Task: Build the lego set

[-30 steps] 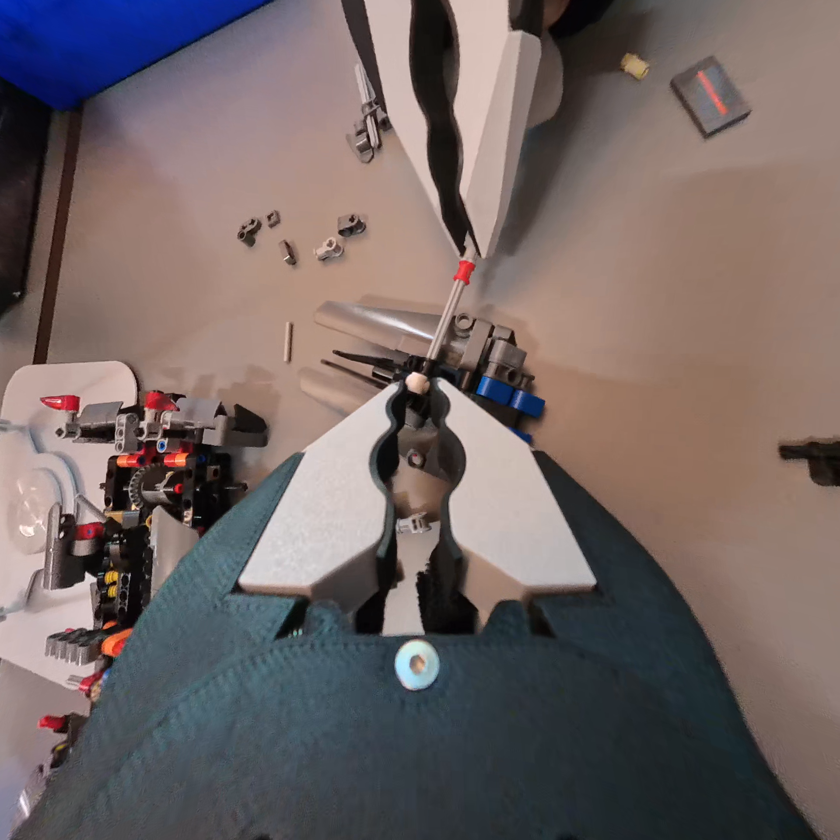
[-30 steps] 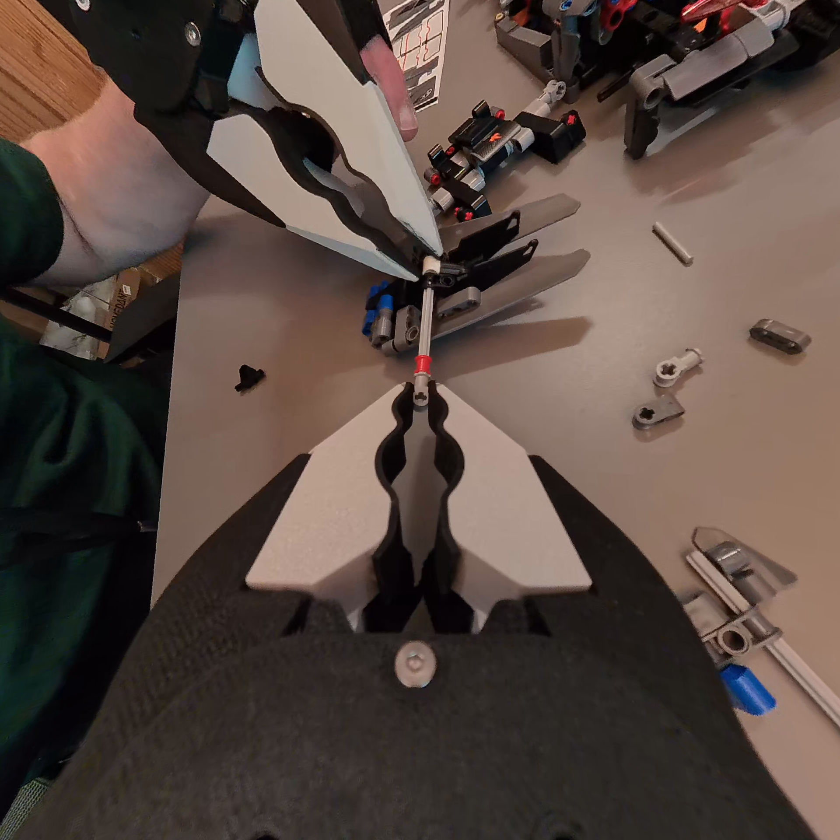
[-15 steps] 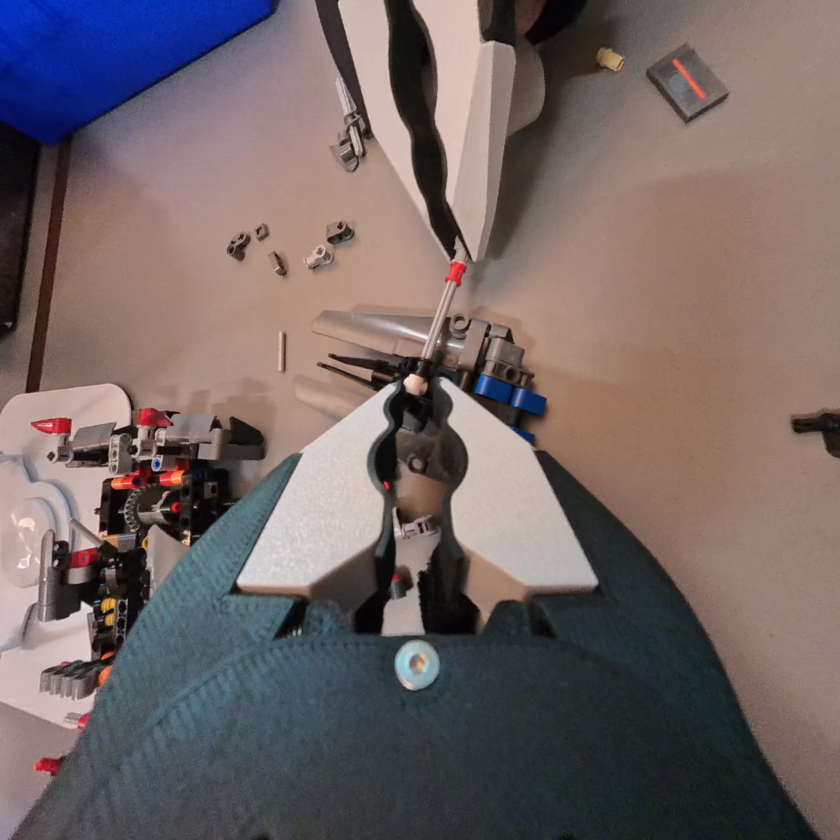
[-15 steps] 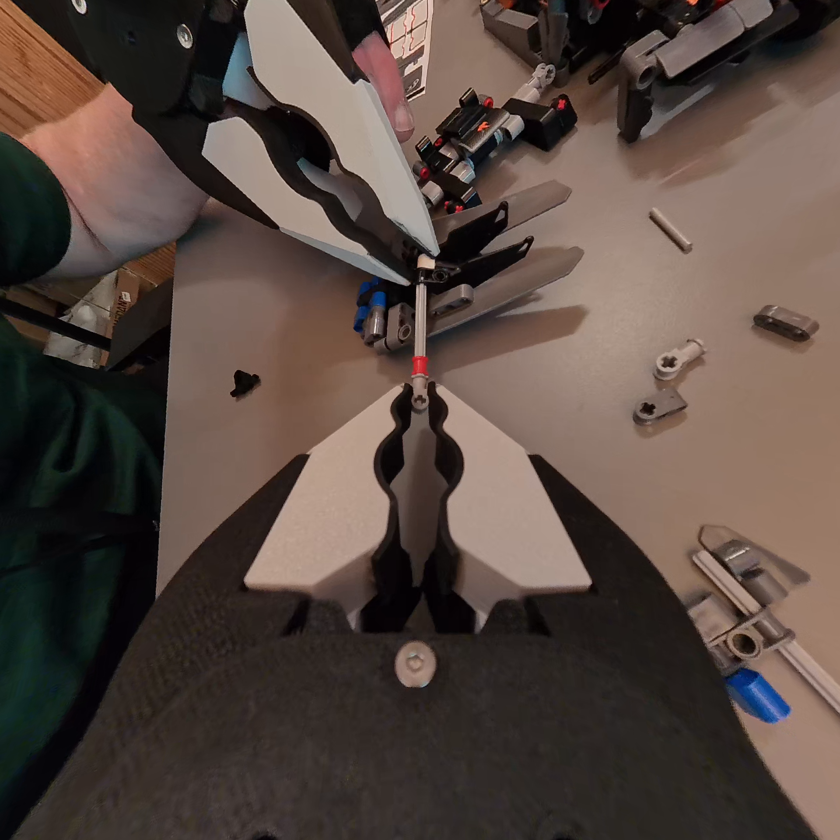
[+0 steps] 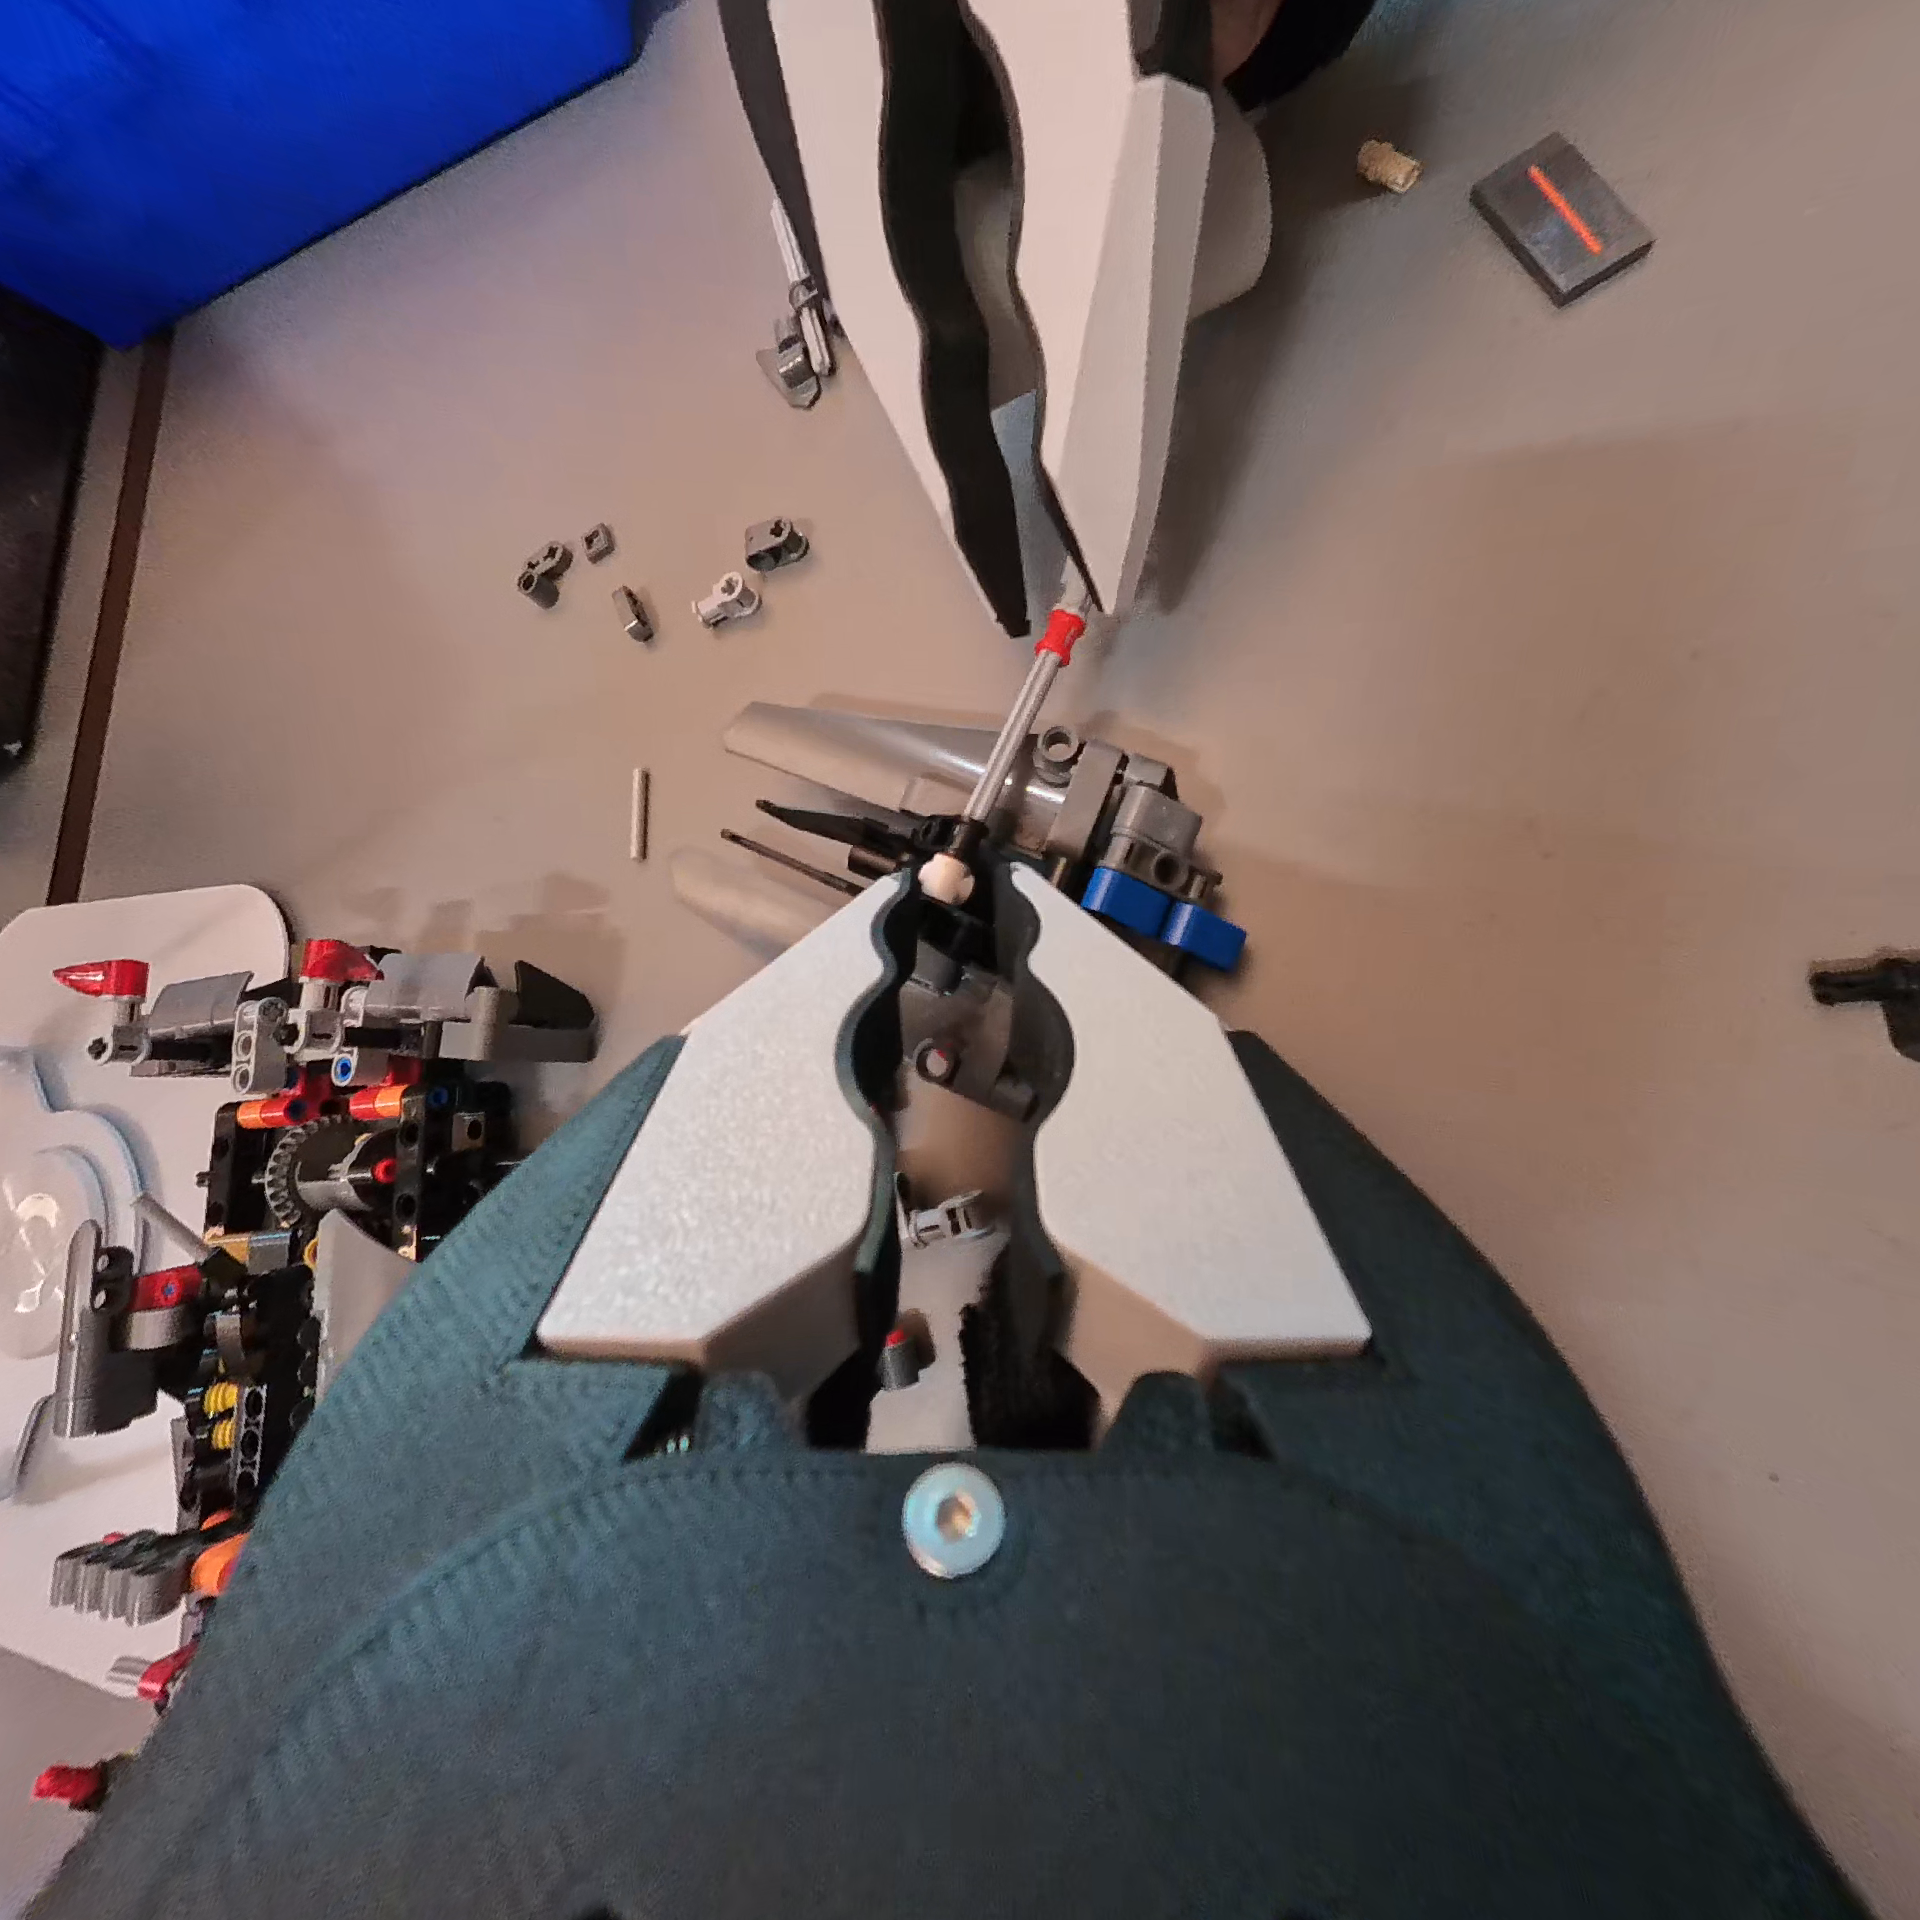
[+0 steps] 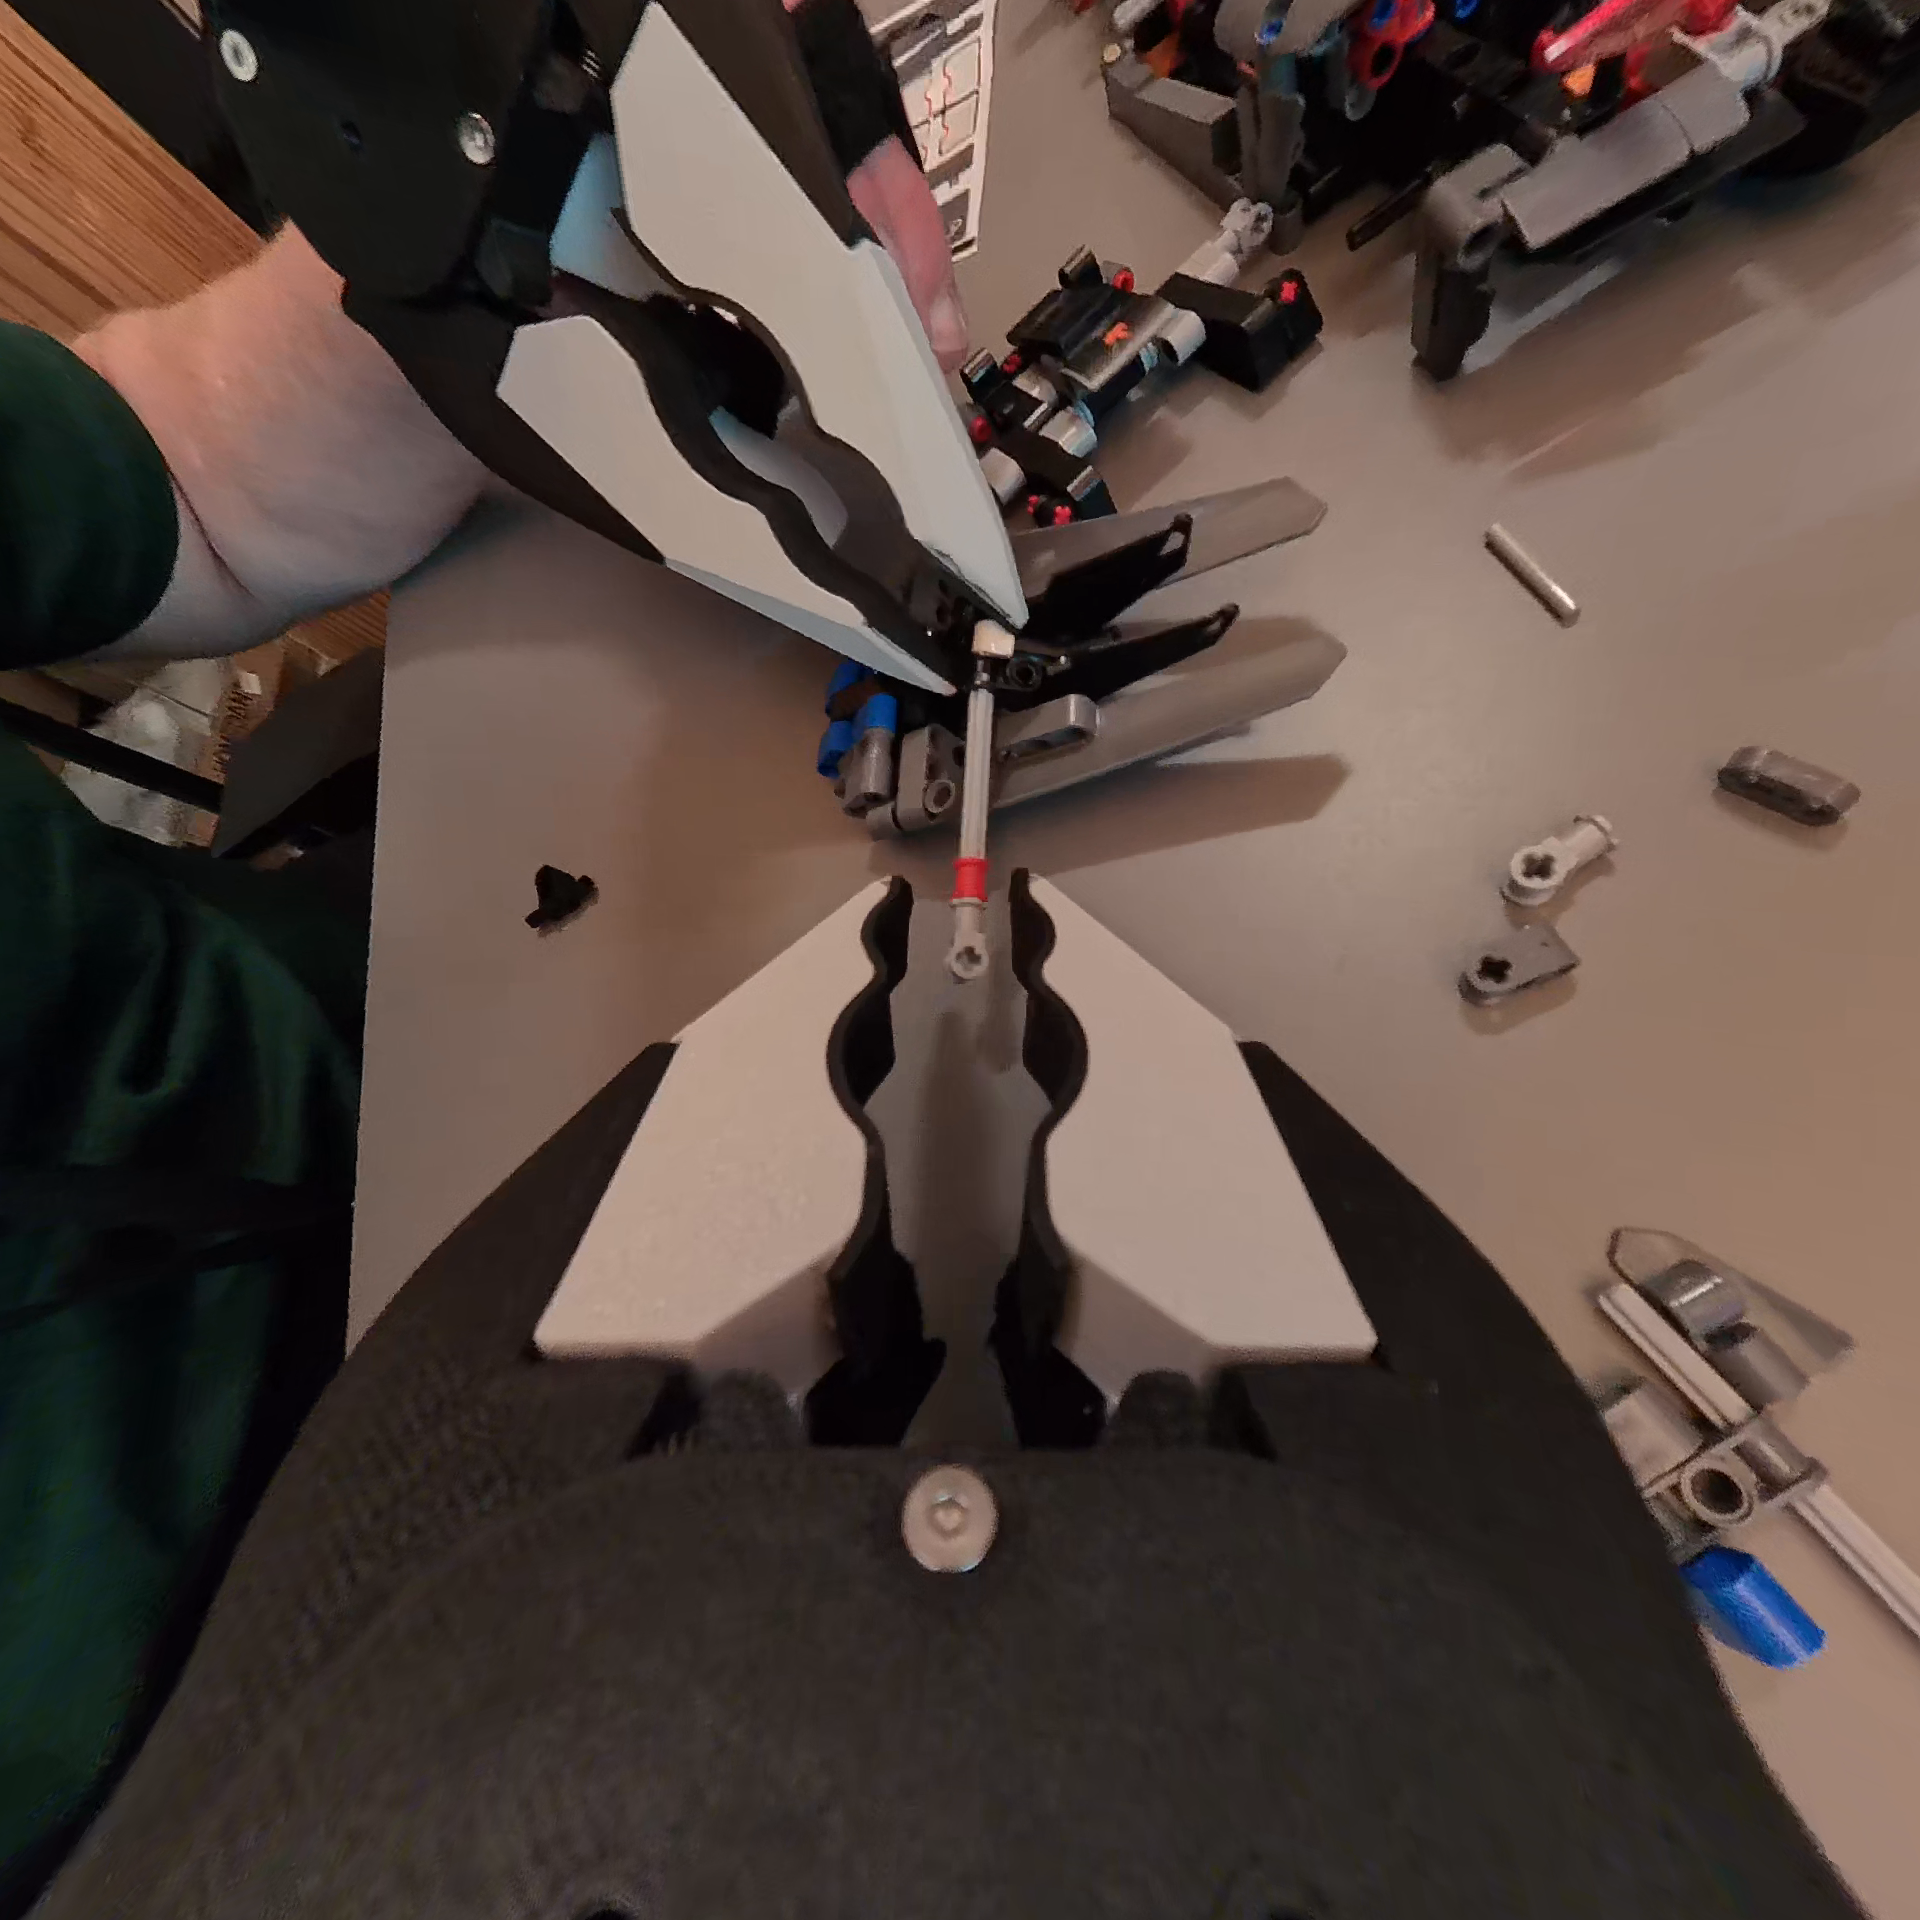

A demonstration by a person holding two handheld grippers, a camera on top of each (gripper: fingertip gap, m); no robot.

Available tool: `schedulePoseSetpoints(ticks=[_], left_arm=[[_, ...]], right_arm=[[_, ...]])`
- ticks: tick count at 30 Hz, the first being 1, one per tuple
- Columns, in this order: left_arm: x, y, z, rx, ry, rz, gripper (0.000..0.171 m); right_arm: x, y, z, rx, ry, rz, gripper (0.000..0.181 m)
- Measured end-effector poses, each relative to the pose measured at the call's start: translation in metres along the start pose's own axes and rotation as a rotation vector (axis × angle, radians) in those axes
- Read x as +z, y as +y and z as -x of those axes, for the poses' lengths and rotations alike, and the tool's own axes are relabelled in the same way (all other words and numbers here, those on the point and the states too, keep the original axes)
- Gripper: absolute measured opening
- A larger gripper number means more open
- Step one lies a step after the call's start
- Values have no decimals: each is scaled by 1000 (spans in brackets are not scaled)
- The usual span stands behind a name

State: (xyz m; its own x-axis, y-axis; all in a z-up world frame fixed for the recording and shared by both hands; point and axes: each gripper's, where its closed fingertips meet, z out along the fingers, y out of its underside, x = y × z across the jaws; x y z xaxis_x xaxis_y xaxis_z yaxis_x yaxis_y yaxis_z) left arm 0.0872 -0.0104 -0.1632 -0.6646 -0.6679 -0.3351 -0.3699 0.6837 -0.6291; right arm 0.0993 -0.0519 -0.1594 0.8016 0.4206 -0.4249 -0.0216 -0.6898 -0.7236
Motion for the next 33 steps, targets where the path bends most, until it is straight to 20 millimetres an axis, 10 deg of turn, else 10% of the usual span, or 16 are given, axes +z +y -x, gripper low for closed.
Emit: schedulePoseSetpoints(ticks=[33], left_arm=[[0,-3,0,22,-25,-44,8]], right_arm=[[28,-12,-7,-102,164,156,1]])
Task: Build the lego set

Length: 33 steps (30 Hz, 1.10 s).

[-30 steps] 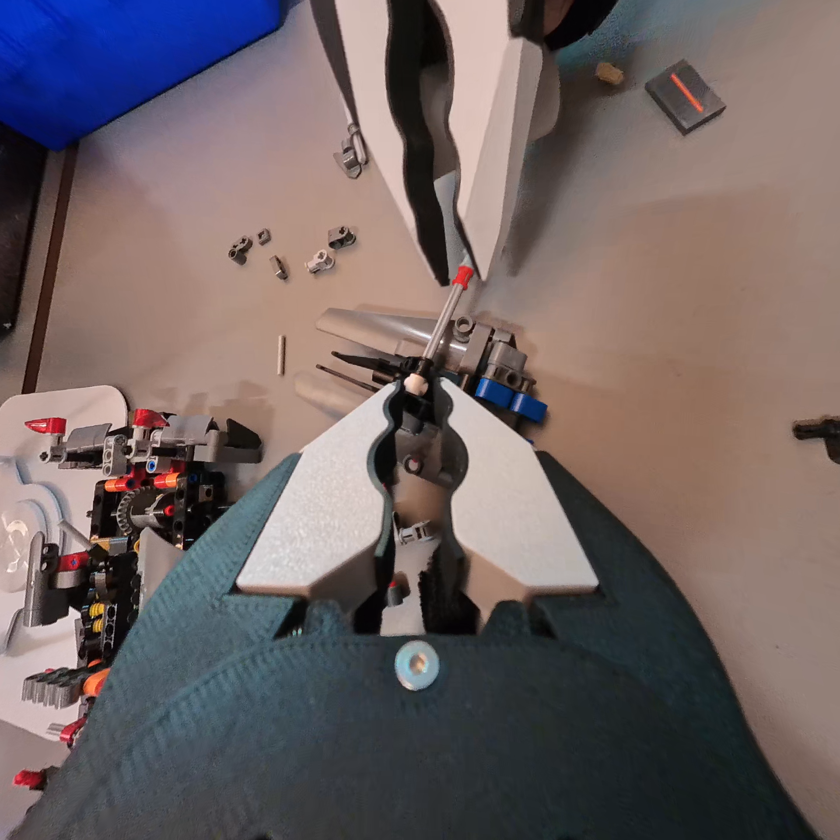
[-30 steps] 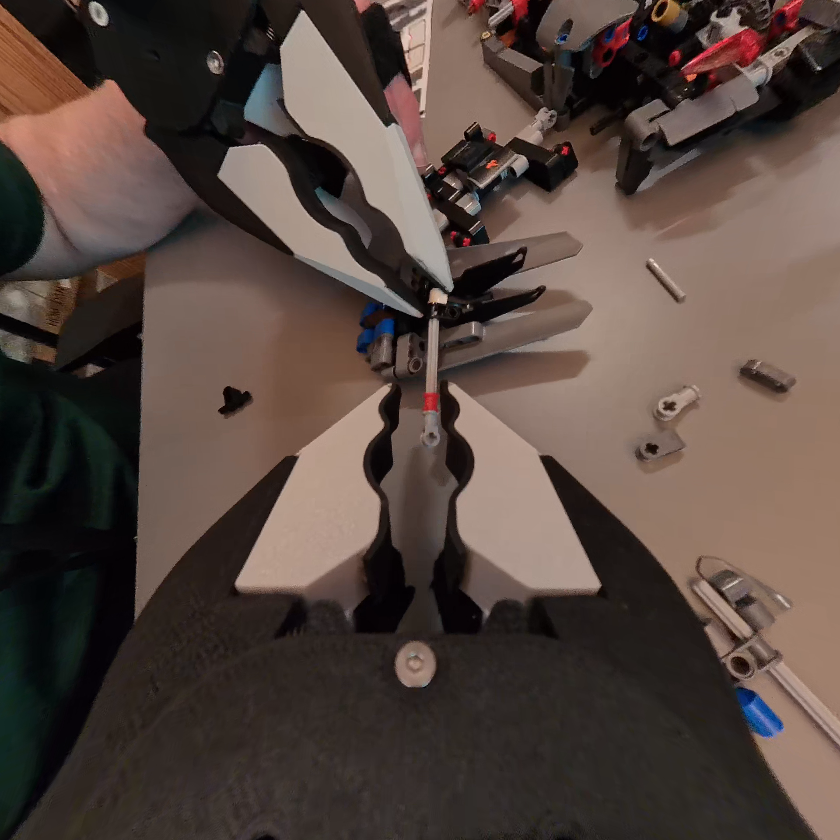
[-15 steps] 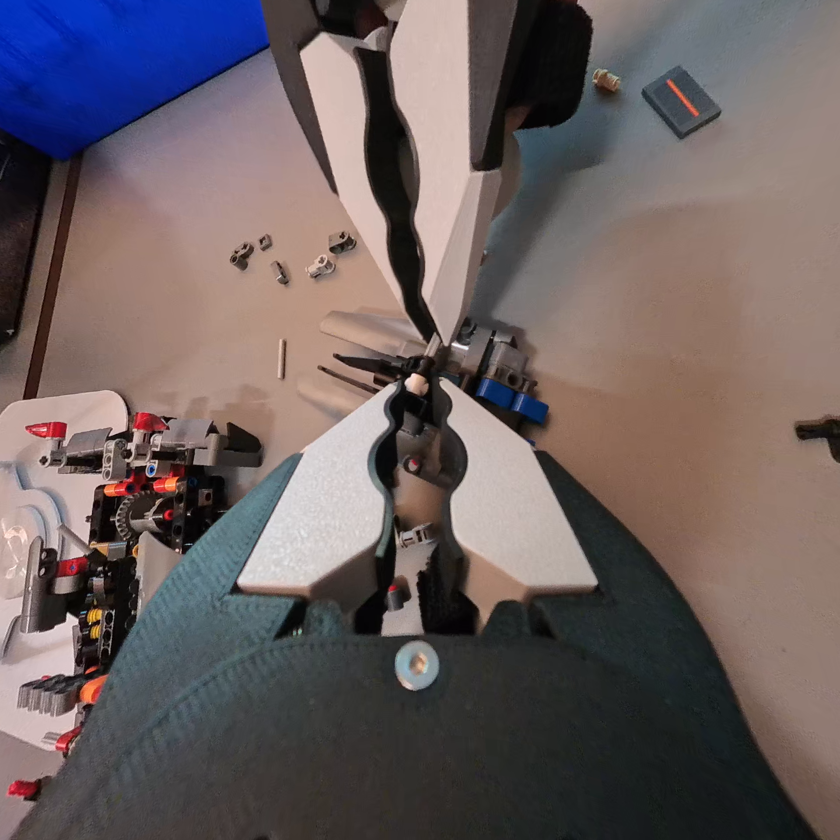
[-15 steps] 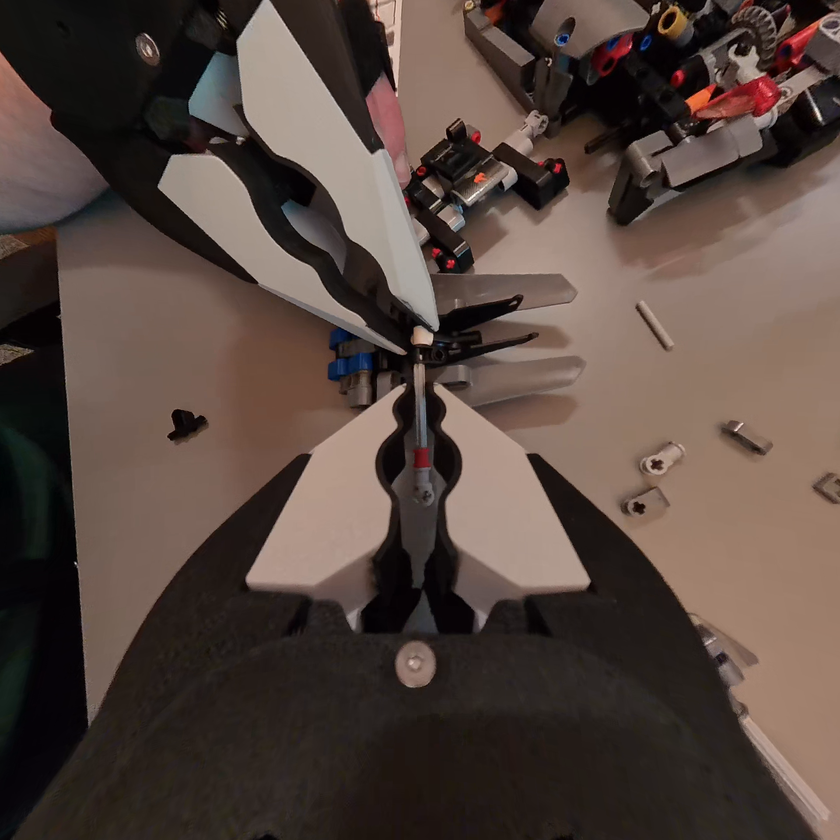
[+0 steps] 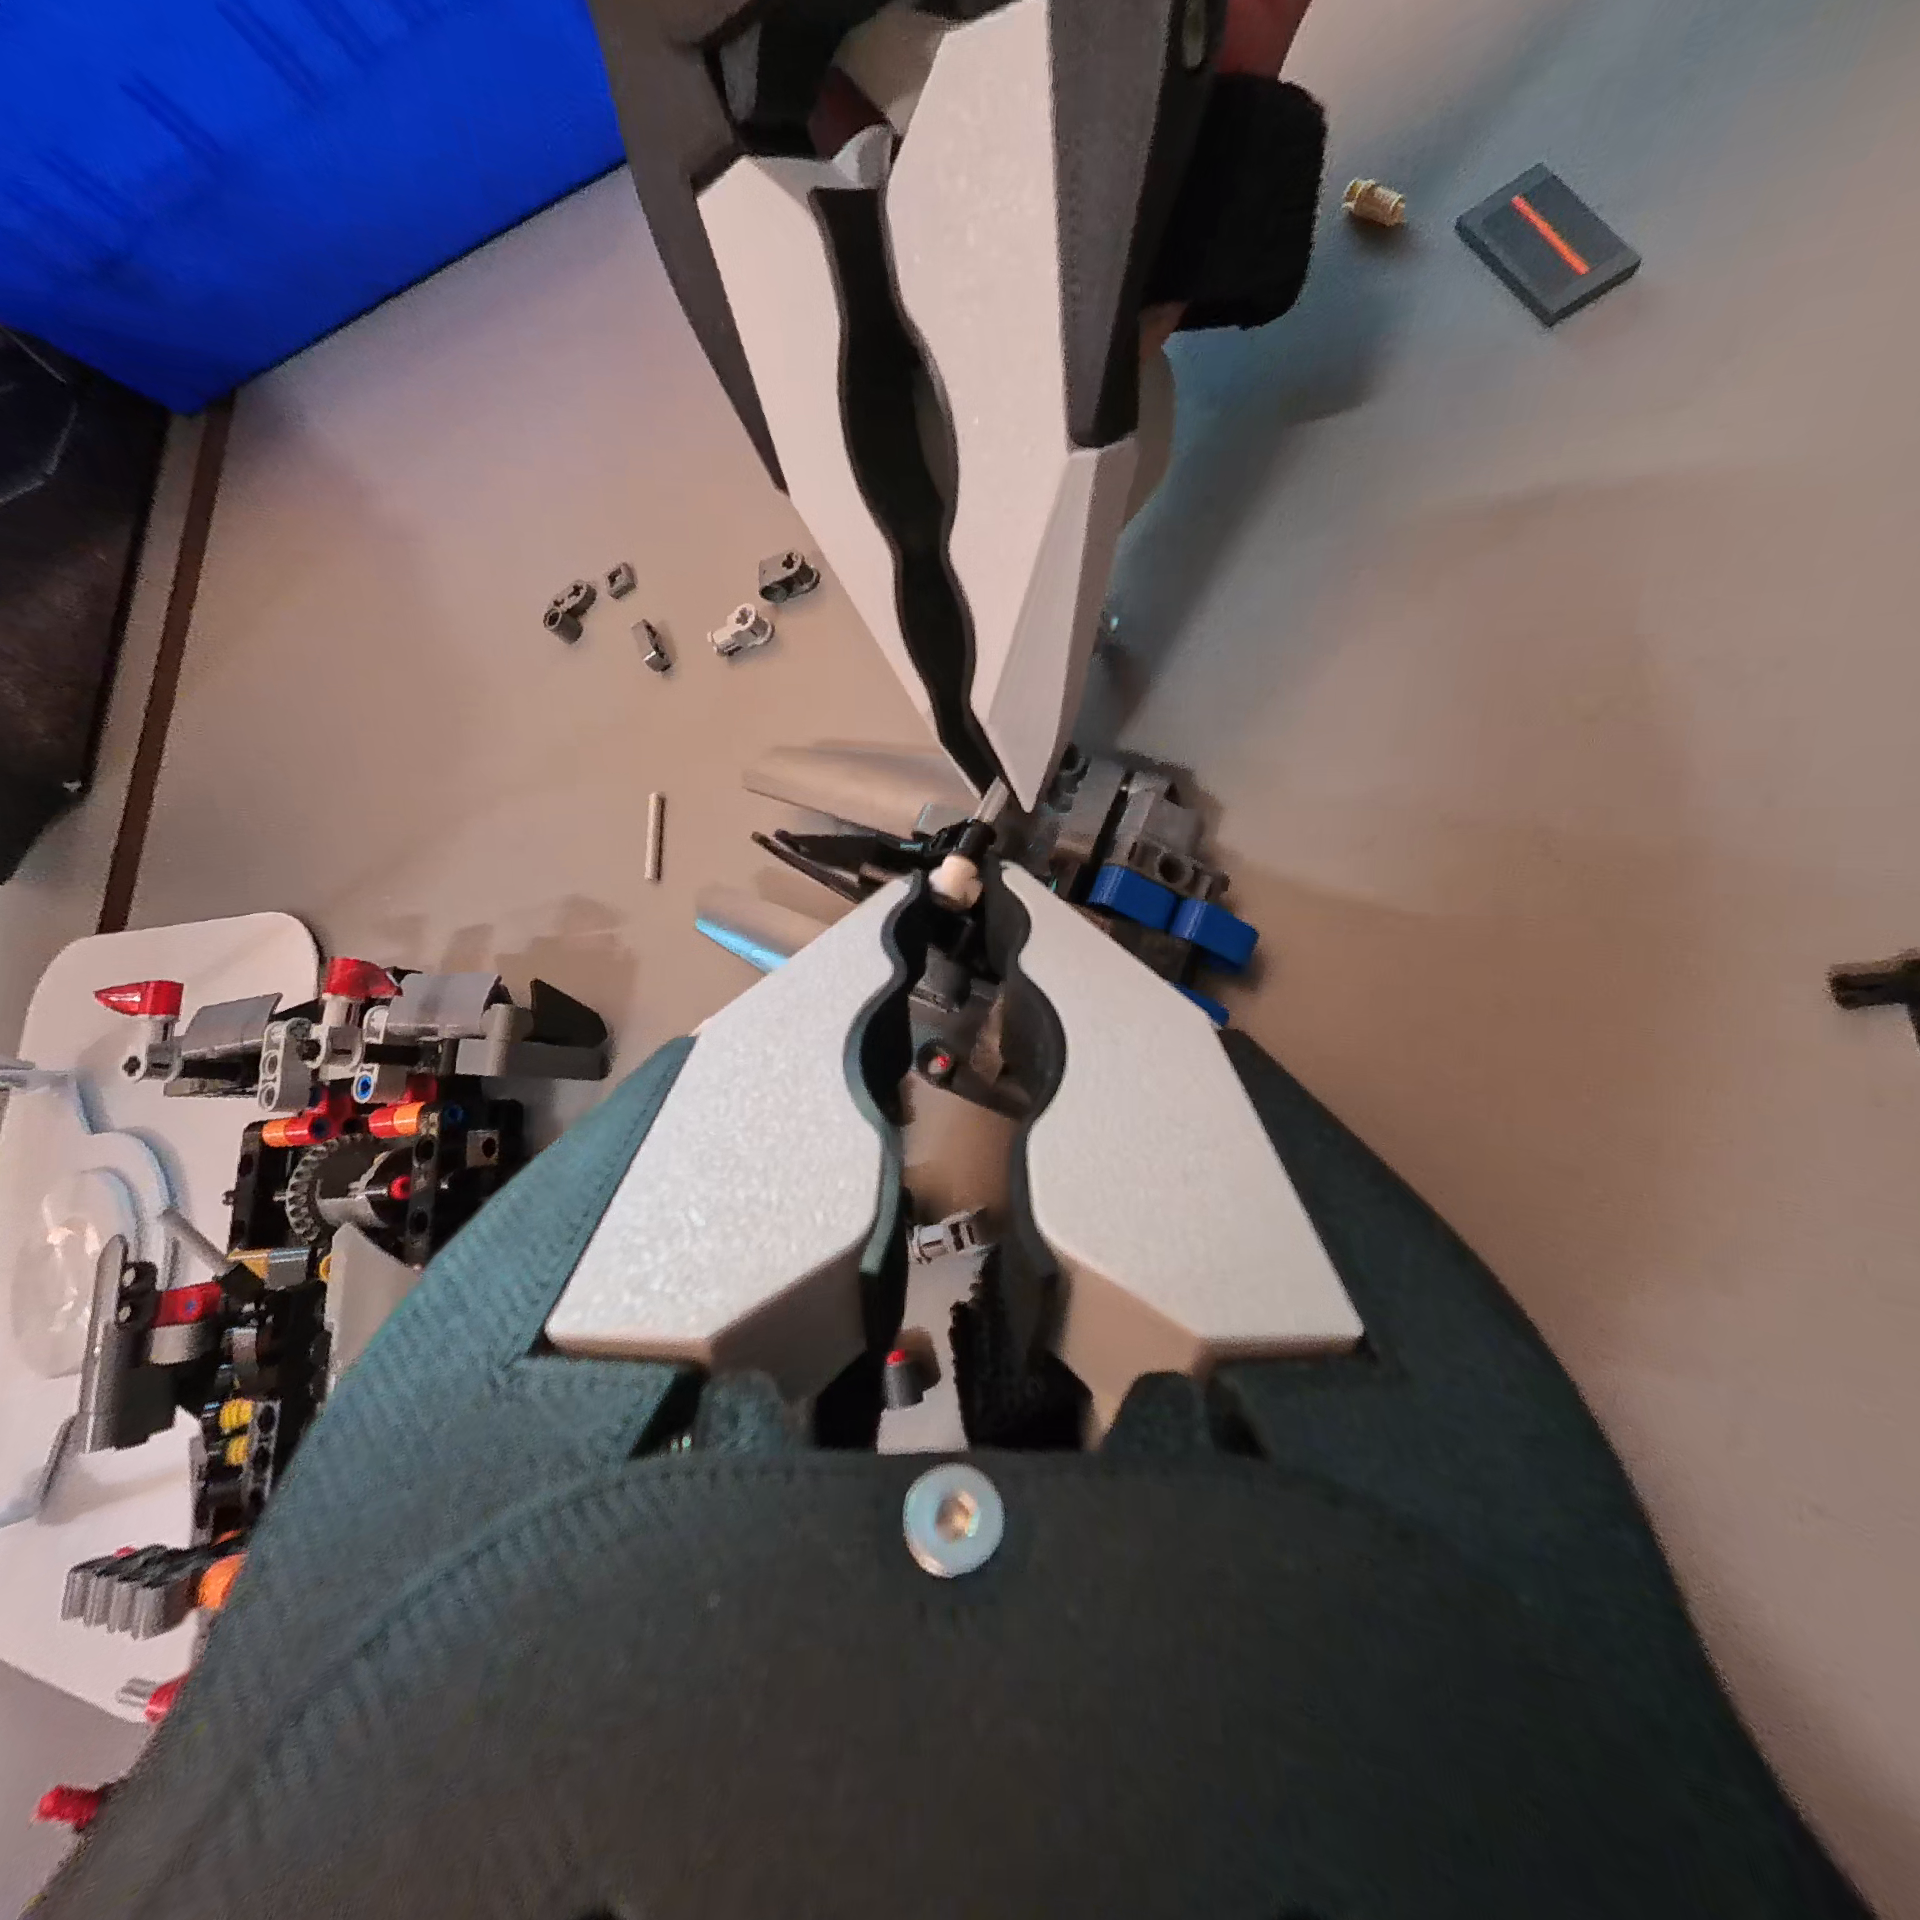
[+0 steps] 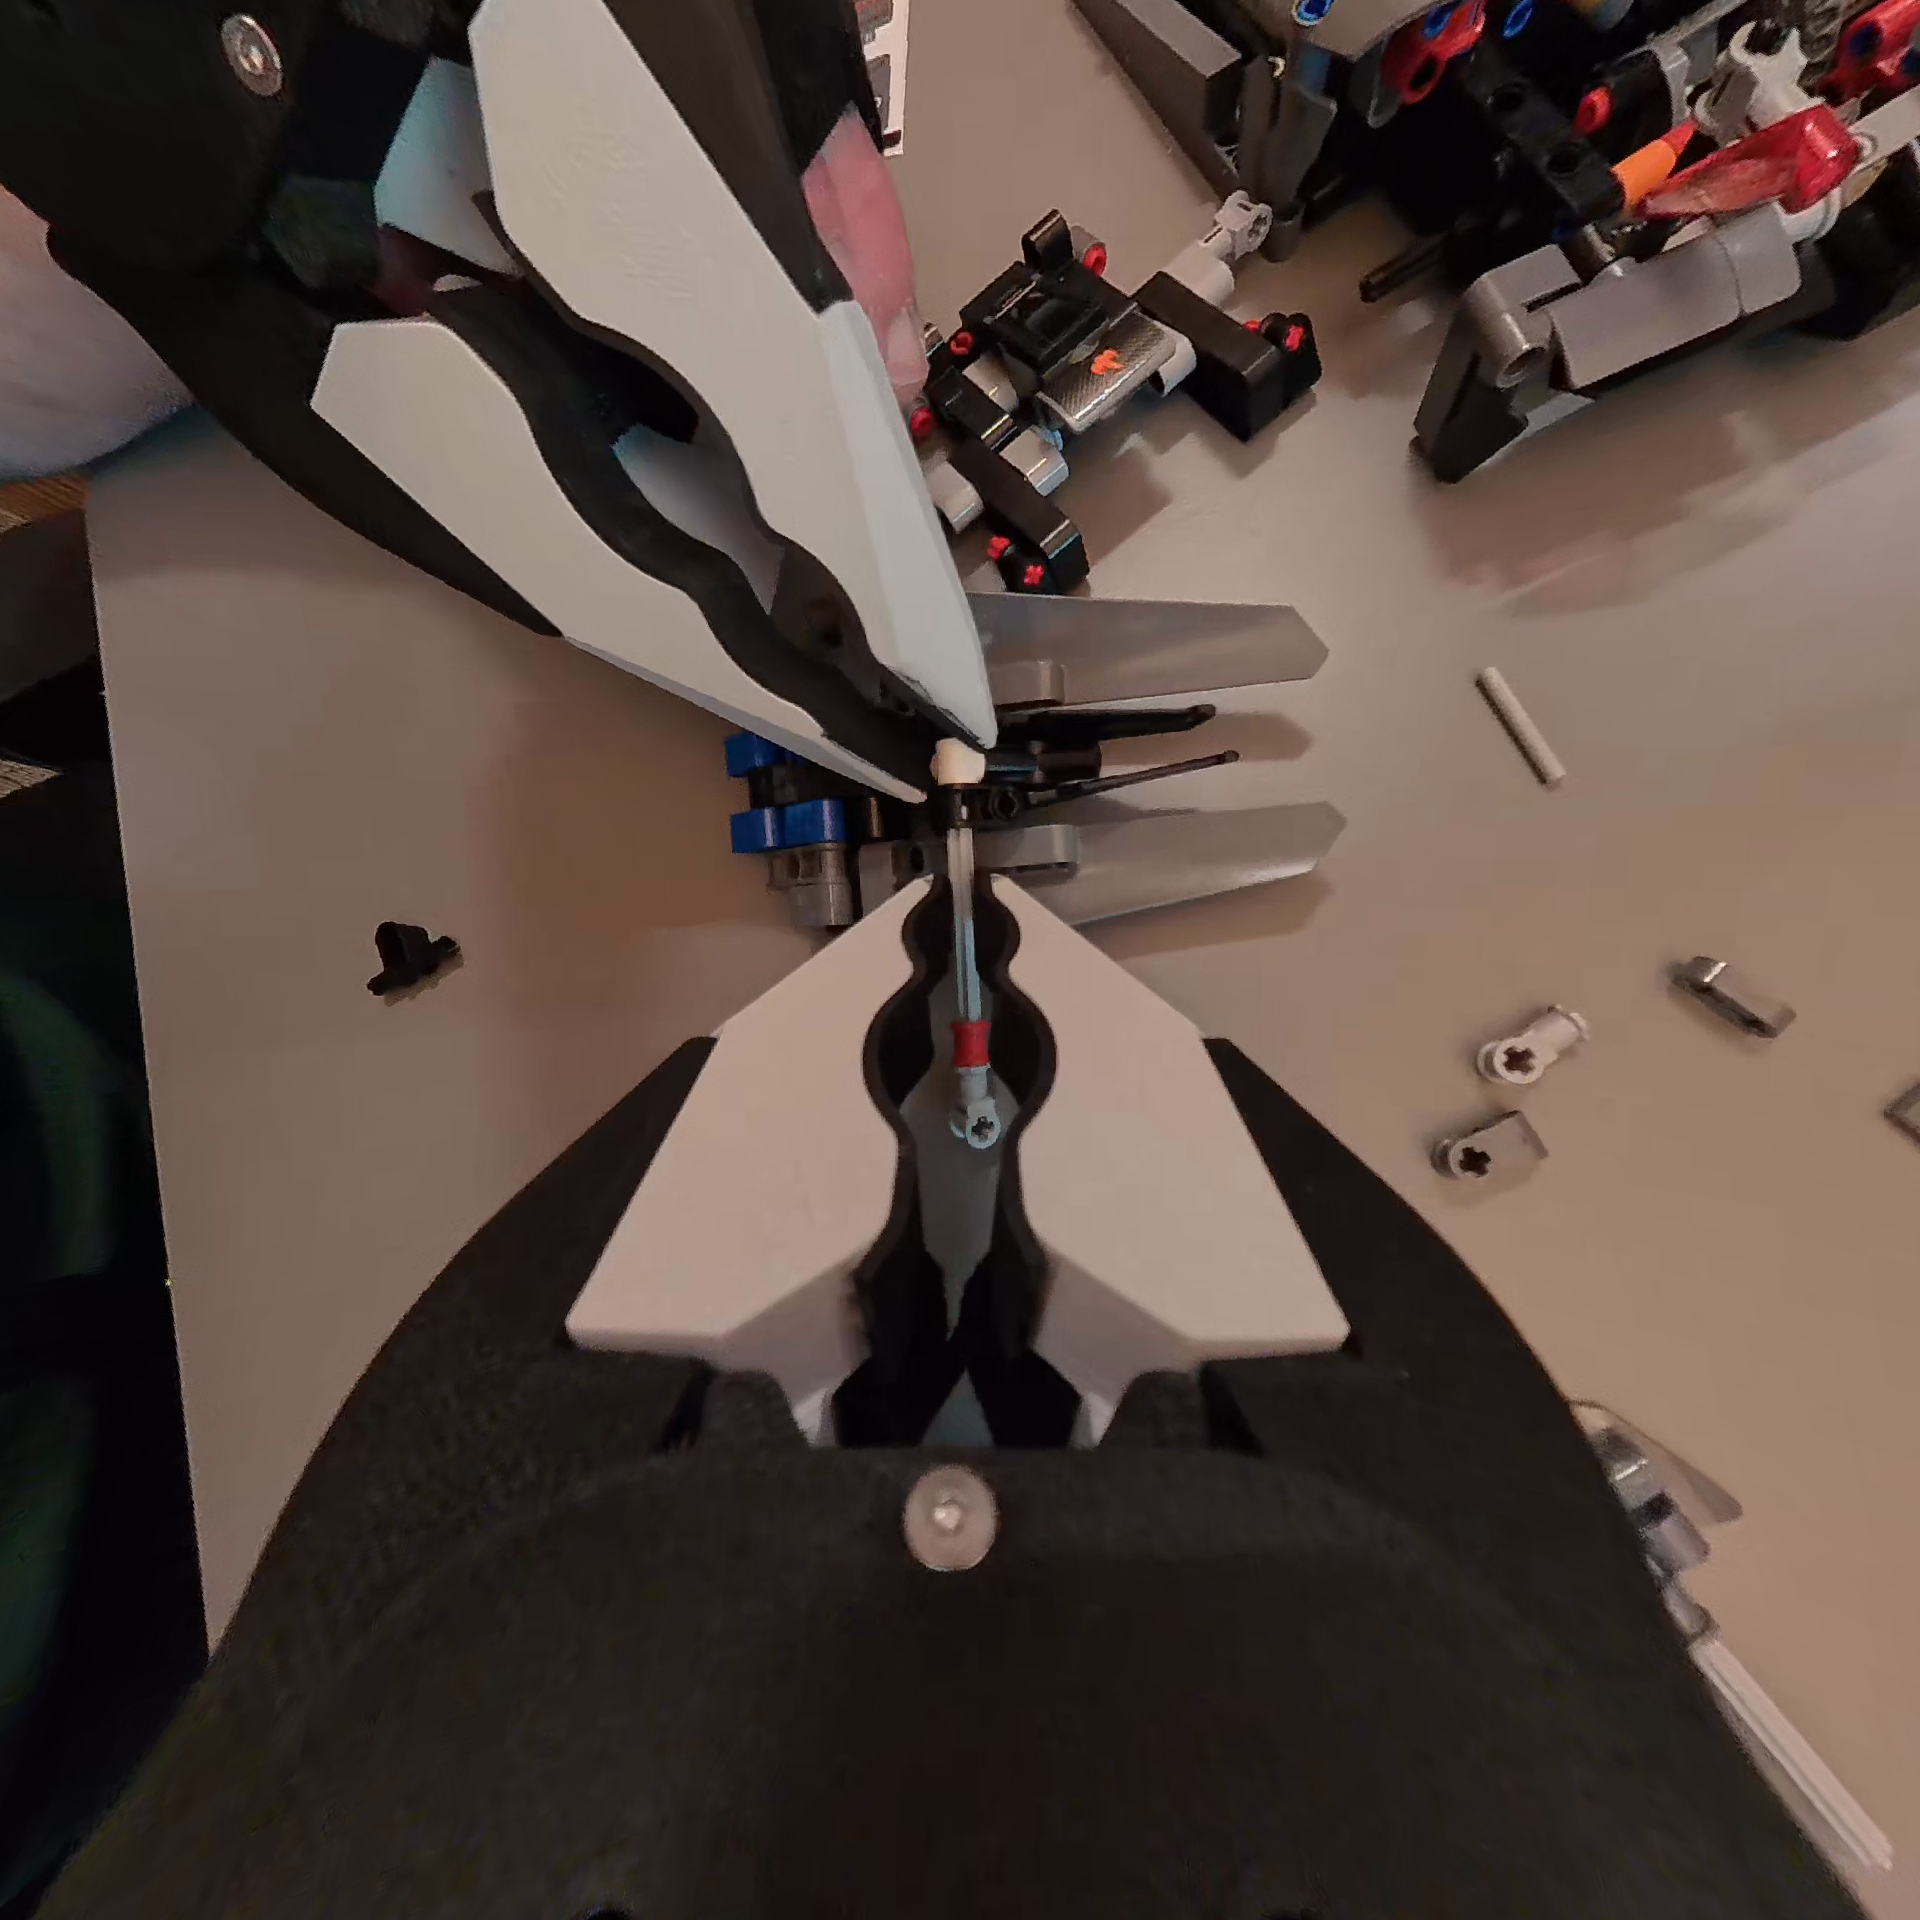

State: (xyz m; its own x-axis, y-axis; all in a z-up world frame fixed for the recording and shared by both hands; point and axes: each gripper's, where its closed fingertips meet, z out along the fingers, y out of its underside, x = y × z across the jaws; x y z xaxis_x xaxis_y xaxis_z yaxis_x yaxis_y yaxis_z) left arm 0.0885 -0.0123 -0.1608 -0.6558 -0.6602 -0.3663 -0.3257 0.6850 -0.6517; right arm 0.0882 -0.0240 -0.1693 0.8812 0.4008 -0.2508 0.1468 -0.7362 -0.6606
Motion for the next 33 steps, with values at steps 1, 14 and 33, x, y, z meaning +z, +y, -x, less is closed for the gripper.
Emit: schedulePoseSetpoints(ticks=[1,14,33], left_arm=[[-1,-1,0,8,-6,-5,8],[-1,0,3,5,-23,-12,7],[-1,4,8,-39,-66,-37,7]], right_arm=[[0,0,0,0,-1,-2,1],[3,-2,-2,-49,29,17,1],[8,-8,-4,-71,12,-12,0]])
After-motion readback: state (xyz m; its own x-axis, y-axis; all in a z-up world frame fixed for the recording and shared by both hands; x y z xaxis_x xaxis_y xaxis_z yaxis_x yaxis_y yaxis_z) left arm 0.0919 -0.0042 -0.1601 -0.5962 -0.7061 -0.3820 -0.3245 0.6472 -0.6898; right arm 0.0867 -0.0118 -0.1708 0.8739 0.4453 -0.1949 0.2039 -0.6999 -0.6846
